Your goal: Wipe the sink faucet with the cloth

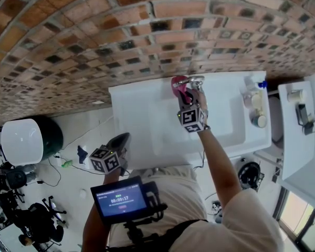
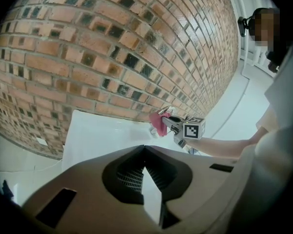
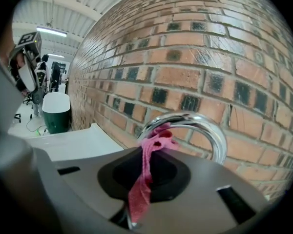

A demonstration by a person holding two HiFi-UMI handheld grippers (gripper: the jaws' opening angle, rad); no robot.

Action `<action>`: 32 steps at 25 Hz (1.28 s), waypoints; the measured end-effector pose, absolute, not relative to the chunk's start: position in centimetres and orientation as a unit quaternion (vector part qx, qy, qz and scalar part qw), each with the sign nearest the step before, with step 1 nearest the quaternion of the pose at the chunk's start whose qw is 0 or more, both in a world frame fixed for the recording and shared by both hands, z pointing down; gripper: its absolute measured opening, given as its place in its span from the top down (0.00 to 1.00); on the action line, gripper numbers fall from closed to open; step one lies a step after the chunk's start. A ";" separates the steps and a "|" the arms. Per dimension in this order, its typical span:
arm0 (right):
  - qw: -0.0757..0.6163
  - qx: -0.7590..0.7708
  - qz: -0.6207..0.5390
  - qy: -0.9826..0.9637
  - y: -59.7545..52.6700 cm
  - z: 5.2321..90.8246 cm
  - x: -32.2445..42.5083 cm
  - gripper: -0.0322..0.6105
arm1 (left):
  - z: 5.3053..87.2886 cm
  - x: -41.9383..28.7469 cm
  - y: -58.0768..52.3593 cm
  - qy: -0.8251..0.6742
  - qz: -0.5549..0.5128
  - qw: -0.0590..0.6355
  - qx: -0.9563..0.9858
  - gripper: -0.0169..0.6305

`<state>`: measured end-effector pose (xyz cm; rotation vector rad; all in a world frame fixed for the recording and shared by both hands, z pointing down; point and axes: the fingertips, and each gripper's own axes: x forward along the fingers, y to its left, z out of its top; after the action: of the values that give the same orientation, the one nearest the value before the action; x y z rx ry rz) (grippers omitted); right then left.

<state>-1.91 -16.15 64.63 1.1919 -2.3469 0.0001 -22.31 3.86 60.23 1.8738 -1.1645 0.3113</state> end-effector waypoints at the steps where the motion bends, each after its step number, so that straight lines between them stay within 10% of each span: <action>1: 0.245 0.446 0.006 -0.861 -16.4 64.4 -1.6 0.89 | 60.1 -22.2 3.8 -0.468 0.125 0.440 0.757 0.98; 19: 0.167 0.523 0.060 -0.833 -18.0 61.1 2.0 0.89 | 60.2 -22.6 4.2 -0.470 0.129 0.440 0.754 0.98; 32: 0.232 0.418 0.136 -0.868 -14.1 66.5 -3.7 0.89 | 59.9 -22.3 4.4 -0.467 0.126 0.437 0.758 0.98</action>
<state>-3.74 -14.08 66.48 1.1485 -2.3840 0.3741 -22.30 4.40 59.85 1.8864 -1.1627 0.3133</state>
